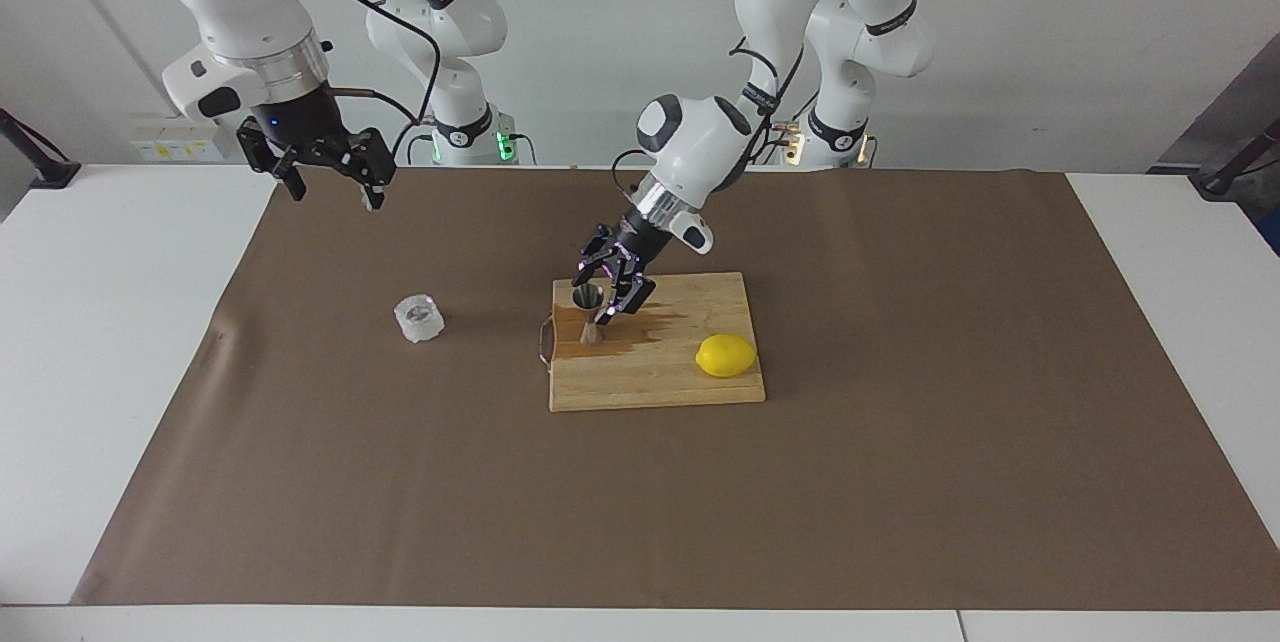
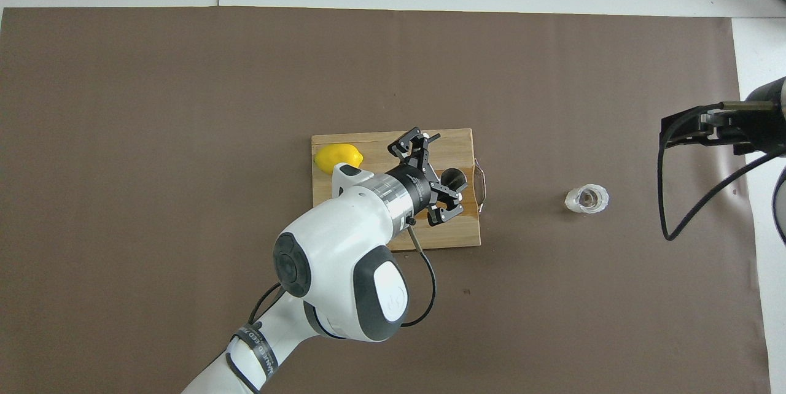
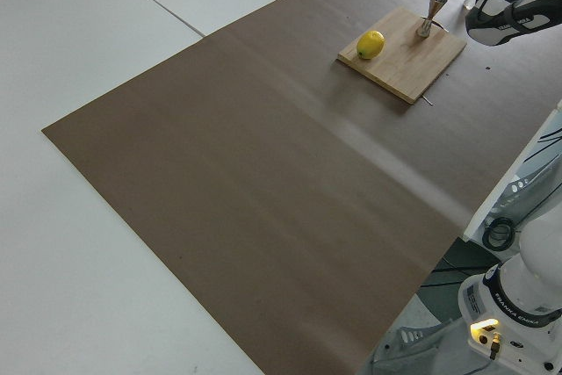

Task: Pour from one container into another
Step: 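Lower the metal cup onto the board and open the left gripper, then retract the left gripper while the right gripper reaches the clear glass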

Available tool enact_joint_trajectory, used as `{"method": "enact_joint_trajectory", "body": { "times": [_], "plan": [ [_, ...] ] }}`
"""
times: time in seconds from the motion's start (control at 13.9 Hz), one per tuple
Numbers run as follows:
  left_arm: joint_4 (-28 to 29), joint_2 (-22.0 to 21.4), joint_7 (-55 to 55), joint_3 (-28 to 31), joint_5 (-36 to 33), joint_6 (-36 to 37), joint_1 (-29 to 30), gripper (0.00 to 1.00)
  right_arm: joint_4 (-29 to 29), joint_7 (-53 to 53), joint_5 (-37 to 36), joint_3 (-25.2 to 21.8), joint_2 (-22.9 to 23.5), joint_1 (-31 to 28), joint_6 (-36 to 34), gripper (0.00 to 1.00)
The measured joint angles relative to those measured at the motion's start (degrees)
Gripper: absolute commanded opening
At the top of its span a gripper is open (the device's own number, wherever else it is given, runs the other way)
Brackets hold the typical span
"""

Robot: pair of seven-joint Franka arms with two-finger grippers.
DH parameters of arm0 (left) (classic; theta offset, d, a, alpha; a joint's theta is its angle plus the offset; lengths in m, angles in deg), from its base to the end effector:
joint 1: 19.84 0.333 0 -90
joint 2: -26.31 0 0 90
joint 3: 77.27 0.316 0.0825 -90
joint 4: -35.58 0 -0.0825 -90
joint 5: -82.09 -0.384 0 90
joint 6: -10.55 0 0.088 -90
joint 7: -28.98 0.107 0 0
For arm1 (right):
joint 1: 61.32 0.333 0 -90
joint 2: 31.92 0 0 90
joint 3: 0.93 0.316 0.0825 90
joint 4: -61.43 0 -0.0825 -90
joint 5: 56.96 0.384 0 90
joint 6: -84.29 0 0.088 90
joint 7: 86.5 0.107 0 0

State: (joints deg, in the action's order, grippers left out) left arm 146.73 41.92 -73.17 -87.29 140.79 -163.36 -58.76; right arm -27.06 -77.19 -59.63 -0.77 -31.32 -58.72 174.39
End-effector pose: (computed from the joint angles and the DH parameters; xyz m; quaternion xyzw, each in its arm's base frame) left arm 0.4735 -0.4325 0.4132 0.5119 0.7440 -0.1676 0.3953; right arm 0.5579 0.0219 0.6314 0.9980 -0.0573 0.0112 0.0222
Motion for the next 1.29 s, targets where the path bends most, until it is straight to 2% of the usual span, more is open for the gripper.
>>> {"method": "enact_joint_trajectory", "body": {
  "times": [0.29, 0.72, 0.93, 1.08, 1.29],
  "plan": [
    [-1.41, -4.73, 0.09, 0.82, -11.46, 16.32, 9.66, 1.0, 0.0, 0.0, 0.0, 0.0, 0.0, 0.0, 0.0, 1.0],
    [-6.14, -5.06, 1.98, 1.07, -32.06, 31.14, 21.11, 1.0, 0.0, 0.0, 0.0, 0.01, 0.0, 0.04, -0.37, 1.0],
    [-7.37, -5.06, 11.16, 0.98, -43.53, 36.58, 22.54, 1.0, 0.0, 0.0, 0.0, 0.29, 0.0, 0.4, -0.79, 1.0],
    [-7.63, -5.08, 22.1, 0.94, -45.54, 40.39, 22.82, 1.0, -0.09, -1.77, 0.0, 0.31, -0.01, 0.56, -0.8, 1.0],
    [-7.99, -5.5, 41.59, 1.25, -46.09, 48.86, 25.04, 1.0, -1.81, -15.23, 0.0, 0.25, -0.44, 0.45, 0.1, 1.0]
  ]
}}
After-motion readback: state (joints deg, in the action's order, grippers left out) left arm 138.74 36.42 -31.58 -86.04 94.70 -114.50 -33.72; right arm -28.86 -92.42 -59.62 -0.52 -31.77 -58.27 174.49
